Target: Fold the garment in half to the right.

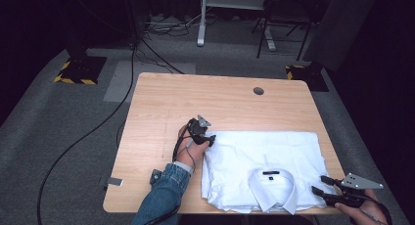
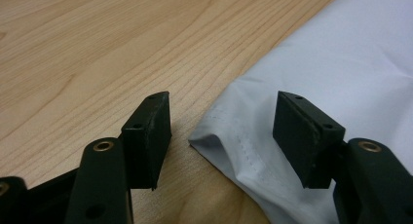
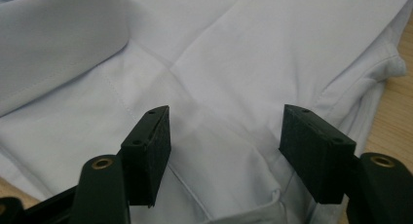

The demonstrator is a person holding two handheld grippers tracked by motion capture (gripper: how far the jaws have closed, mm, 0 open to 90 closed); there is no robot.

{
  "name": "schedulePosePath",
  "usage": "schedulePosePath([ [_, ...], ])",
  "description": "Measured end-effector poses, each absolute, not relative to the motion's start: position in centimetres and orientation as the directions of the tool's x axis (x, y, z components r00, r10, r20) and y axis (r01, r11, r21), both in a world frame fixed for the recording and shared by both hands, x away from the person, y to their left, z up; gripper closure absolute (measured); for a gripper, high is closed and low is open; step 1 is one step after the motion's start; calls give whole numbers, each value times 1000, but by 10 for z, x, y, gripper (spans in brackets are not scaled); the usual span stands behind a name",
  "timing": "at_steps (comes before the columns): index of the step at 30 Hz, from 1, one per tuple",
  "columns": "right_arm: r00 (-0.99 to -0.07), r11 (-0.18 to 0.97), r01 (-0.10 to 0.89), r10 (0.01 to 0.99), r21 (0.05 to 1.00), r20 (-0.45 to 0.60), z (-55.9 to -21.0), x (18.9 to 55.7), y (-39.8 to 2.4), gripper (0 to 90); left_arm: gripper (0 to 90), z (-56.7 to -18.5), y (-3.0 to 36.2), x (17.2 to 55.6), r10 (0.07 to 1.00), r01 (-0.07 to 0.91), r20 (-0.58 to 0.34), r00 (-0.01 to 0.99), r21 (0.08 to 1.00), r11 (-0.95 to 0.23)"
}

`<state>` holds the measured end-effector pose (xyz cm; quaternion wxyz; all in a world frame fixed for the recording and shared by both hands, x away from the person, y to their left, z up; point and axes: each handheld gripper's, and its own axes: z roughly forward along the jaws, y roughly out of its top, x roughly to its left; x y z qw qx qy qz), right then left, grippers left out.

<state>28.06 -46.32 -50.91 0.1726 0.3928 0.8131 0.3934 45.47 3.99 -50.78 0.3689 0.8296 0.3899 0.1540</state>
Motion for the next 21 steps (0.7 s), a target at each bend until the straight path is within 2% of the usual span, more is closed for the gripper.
schedulePosePath([
  [4,-632,383,503,774,775,28,-509,281,-463,358,422,-508,39,456,751,528,-30,659,730,-434],
  [6,-632,384,505,774,773,28,-509,281,-463,358,472,-507,38,455,745,526,-32,667,729,-439],
  [14,-631,382,503,775,775,28,-509,281,-463,358,833,-506,31,449,728,533,-70,682,730,-428],
  [21,-630,383,506,776,773,28,-509,281,-463,358,866,-507,33,450,728,545,-103,678,735,-404],
])
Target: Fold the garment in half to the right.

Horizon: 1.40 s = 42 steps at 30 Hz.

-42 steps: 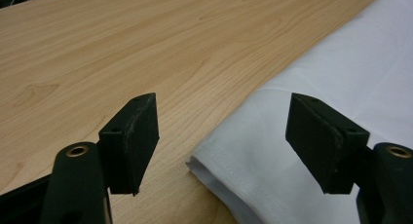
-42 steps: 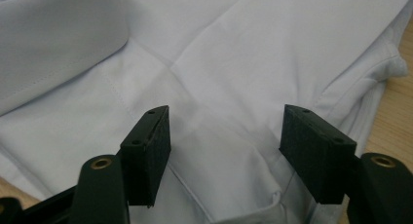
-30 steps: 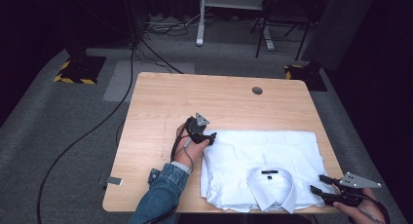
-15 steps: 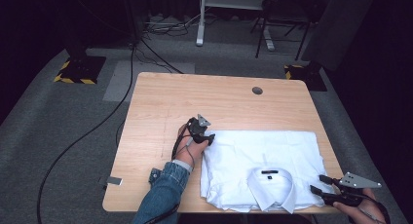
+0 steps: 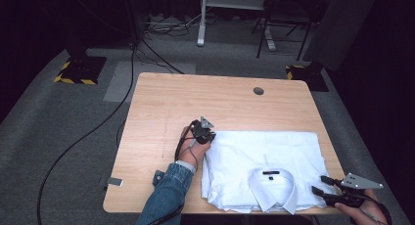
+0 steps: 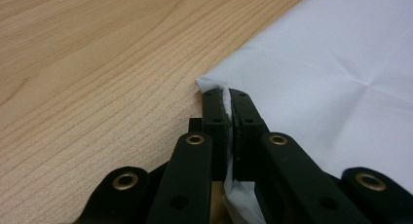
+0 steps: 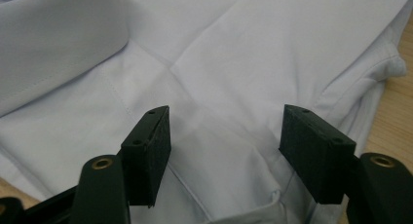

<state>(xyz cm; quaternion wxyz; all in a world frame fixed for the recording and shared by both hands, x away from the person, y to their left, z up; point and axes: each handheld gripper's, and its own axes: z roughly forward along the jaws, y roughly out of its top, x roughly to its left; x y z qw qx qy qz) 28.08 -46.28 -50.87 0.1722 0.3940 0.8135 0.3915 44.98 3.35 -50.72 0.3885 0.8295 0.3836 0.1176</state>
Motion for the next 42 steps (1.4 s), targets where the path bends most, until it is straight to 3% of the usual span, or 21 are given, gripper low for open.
schedulePosePath([
  [9,-616,382,523,787,762,28,-507,281,-460,344,868,-508,33,449,727,539,-97,679,739,-405],
  [15,-610,392,551,792,737,36,-502,284,-455,257,868,-508,33,449,729,538,-94,678,738,-406],
  [28,-579,338,519,815,785,32,-473,286,-451,246,868,-508,33,449,734,546,-103,672,738,-396],
  [42,-599,353,485,800,800,10,-451,298,-428,245,867,-508,33,449,734,547,-104,671,738,-395],
])
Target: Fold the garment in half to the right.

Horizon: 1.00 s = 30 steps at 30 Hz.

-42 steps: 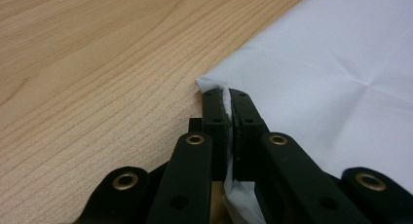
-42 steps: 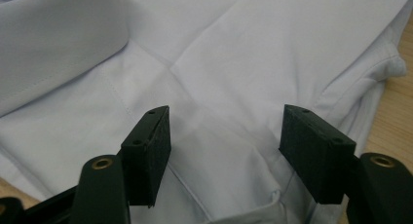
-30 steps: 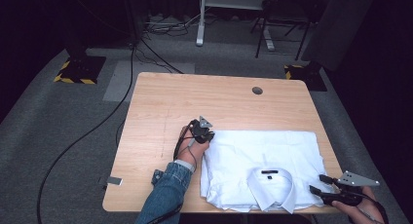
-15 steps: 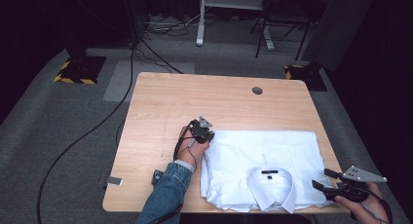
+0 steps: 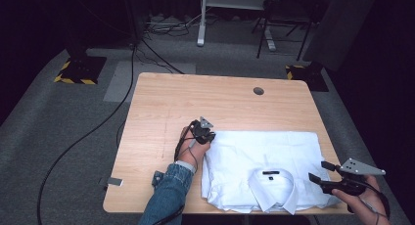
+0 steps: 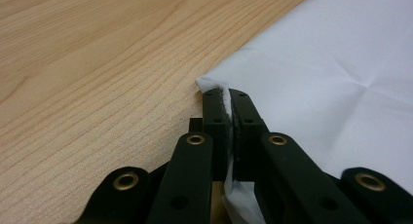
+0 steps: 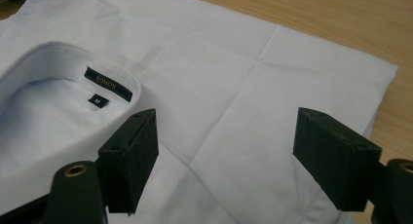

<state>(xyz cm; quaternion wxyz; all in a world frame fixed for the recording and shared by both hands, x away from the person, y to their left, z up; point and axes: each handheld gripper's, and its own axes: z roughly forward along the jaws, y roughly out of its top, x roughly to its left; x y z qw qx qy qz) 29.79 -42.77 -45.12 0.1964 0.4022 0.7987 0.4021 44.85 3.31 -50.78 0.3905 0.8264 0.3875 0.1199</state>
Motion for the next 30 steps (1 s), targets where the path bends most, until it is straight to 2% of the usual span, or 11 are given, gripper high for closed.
schedulePosePath([
  [30,-655,395,415,755,819,-33,-416,304,-349,225,867,-508,34,449,732,547,-107,673,738,-395],
])
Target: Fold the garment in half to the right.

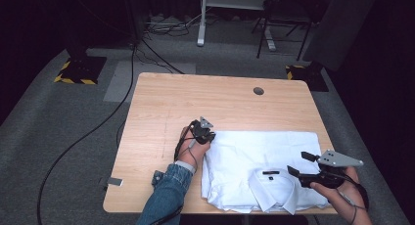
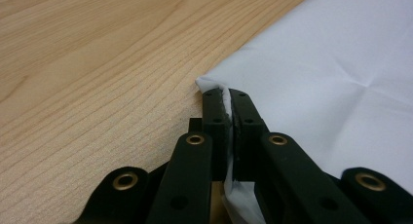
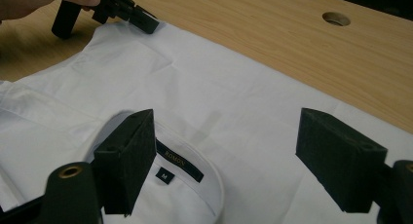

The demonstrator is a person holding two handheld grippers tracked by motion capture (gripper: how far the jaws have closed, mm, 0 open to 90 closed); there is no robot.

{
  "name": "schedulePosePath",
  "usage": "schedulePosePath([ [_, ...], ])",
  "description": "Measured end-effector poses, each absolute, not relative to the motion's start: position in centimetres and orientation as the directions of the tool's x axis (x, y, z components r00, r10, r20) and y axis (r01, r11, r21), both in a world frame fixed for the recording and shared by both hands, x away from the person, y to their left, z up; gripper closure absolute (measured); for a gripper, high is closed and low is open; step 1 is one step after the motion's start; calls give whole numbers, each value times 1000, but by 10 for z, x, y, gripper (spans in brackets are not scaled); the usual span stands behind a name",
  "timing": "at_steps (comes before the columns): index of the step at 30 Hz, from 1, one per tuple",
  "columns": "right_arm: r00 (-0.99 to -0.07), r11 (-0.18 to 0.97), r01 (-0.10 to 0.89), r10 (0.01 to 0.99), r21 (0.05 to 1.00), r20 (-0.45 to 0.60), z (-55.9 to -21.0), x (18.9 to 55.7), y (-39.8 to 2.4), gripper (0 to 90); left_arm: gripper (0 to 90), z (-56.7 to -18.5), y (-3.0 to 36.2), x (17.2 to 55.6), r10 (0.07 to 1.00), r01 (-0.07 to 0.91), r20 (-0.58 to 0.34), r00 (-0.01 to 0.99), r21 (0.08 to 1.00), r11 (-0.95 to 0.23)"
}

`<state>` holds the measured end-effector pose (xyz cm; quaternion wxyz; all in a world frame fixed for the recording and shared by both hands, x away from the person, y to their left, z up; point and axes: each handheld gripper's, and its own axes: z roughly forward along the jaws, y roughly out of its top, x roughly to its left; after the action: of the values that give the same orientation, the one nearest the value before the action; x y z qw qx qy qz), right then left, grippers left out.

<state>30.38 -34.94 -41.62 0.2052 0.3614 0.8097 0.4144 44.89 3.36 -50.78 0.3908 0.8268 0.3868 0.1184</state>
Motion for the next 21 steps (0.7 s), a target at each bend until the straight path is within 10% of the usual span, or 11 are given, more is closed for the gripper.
schedulePosePath([
  [21,-700,397,378,714,836,-23,-413,305,-296,219,865,-508,26,447,732,561,-133,669,737,-379],
])
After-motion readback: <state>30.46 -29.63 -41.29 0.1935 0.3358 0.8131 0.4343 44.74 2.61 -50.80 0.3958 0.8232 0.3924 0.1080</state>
